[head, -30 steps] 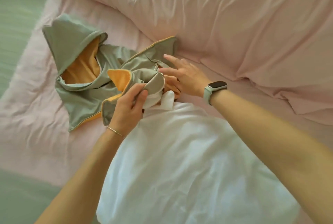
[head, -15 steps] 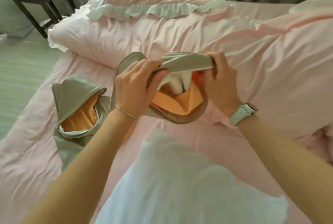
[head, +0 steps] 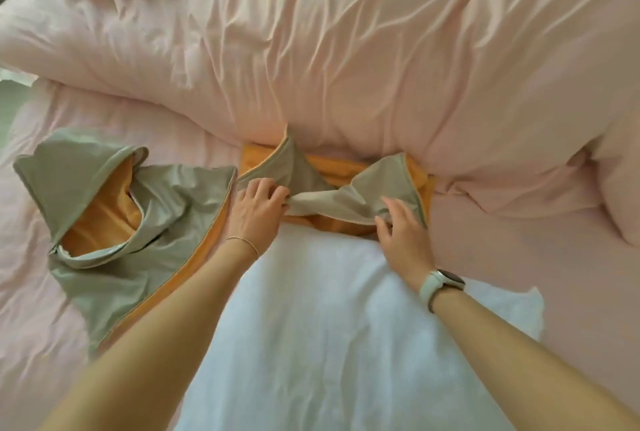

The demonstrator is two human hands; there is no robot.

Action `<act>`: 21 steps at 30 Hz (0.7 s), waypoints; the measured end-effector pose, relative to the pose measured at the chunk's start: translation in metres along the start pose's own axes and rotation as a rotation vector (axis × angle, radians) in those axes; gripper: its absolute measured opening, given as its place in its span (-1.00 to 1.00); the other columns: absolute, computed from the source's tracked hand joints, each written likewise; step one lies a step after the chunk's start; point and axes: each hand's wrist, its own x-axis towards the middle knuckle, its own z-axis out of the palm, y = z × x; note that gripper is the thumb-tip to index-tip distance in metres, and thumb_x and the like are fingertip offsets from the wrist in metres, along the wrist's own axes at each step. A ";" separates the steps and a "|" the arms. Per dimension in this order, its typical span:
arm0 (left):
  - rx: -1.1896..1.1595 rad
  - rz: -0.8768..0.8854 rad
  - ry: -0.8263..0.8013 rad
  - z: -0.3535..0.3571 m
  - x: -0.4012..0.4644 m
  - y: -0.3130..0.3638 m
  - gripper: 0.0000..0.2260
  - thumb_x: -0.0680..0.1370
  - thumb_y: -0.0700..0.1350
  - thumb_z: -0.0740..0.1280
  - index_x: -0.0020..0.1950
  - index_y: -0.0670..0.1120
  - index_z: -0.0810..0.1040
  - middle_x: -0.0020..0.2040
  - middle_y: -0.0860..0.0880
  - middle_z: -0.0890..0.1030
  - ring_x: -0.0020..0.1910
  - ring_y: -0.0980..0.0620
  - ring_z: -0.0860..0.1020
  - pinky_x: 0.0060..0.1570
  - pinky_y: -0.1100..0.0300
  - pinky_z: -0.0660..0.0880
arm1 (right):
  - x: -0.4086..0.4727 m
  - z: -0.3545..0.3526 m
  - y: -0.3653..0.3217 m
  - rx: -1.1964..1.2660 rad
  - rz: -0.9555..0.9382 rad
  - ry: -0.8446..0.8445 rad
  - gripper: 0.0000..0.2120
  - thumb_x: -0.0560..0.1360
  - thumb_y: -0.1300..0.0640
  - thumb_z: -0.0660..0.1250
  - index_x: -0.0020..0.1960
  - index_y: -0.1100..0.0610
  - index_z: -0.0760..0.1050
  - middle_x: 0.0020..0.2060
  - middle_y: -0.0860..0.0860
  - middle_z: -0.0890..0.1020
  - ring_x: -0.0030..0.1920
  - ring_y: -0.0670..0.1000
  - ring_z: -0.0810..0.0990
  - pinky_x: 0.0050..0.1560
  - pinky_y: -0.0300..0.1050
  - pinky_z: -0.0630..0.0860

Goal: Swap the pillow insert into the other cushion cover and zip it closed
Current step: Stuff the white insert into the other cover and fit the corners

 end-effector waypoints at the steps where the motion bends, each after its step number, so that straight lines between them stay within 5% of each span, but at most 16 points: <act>1: -0.035 -0.052 -0.014 0.003 -0.001 -0.004 -0.78 0.35 -0.24 0.50 -0.06 -0.23 0.56 -0.12 -0.22 0.54 -0.12 -0.27 0.52 -0.21 -0.06 0.53 | -0.006 0.009 -0.009 0.024 -0.040 0.069 -0.75 0.52 0.23 0.26 0.17 0.27 0.47 0.12 0.20 0.50 -0.02 0.18 0.56 -0.03 0.01 0.51; 5: -0.237 -0.371 -0.045 0.003 0.003 -0.018 -0.75 0.48 -0.07 0.39 0.01 -0.23 0.53 -0.02 -0.20 0.52 0.01 -0.20 0.45 -0.13 0.04 0.40 | -0.018 0.046 -0.055 -0.073 -0.295 0.064 -0.63 0.43 -0.07 0.14 -0.04 0.18 0.54 -0.16 0.09 0.56 -0.18 0.14 0.56 -0.18 -0.06 0.49; 9: -0.454 -0.370 -0.170 0.003 0.011 -0.035 -0.85 0.53 -0.12 0.31 -0.04 -0.22 0.55 -0.18 -0.14 0.57 -0.09 -0.17 0.52 -0.18 0.15 0.34 | -0.017 0.076 -0.079 -0.363 0.007 -0.334 -0.37 0.44 -0.37 0.06 0.31 0.03 0.30 0.17 0.06 0.49 0.19 0.14 0.42 0.15 0.05 0.24; 12: -0.496 -0.312 -0.270 0.007 0.015 -0.049 -0.86 0.55 -0.14 0.27 0.01 -0.18 0.55 -0.16 -0.05 0.54 -0.05 -0.13 0.51 -0.16 0.19 0.30 | -0.012 0.082 -0.073 -0.340 0.070 -0.386 -0.54 0.51 -0.23 0.14 0.17 0.12 0.40 0.10 0.10 0.58 0.15 0.13 0.49 0.07 0.01 0.28; 17: -0.513 -0.326 -0.375 0.011 -0.007 -0.045 -0.79 0.58 0.00 0.17 0.08 -0.07 0.51 -0.25 0.00 0.49 -0.15 -0.14 0.53 -0.15 0.09 0.38 | -0.041 0.078 -0.072 0.138 -0.114 0.307 -0.72 0.45 -0.04 0.20 -0.14 0.18 0.49 -0.33 0.05 0.58 -0.27 -0.01 0.41 -0.27 -0.13 0.20; 21: -0.877 -0.356 -0.262 -0.003 -0.034 -0.026 -0.80 0.58 -0.04 0.13 -0.02 -0.07 0.52 -0.22 0.01 0.53 -0.21 0.16 0.45 -0.12 0.36 0.37 | -0.032 0.091 -0.084 0.155 -0.110 0.381 -0.81 0.43 0.05 0.24 -0.19 0.18 0.49 -0.36 0.02 0.55 -0.28 -0.01 0.38 -0.28 -0.12 0.22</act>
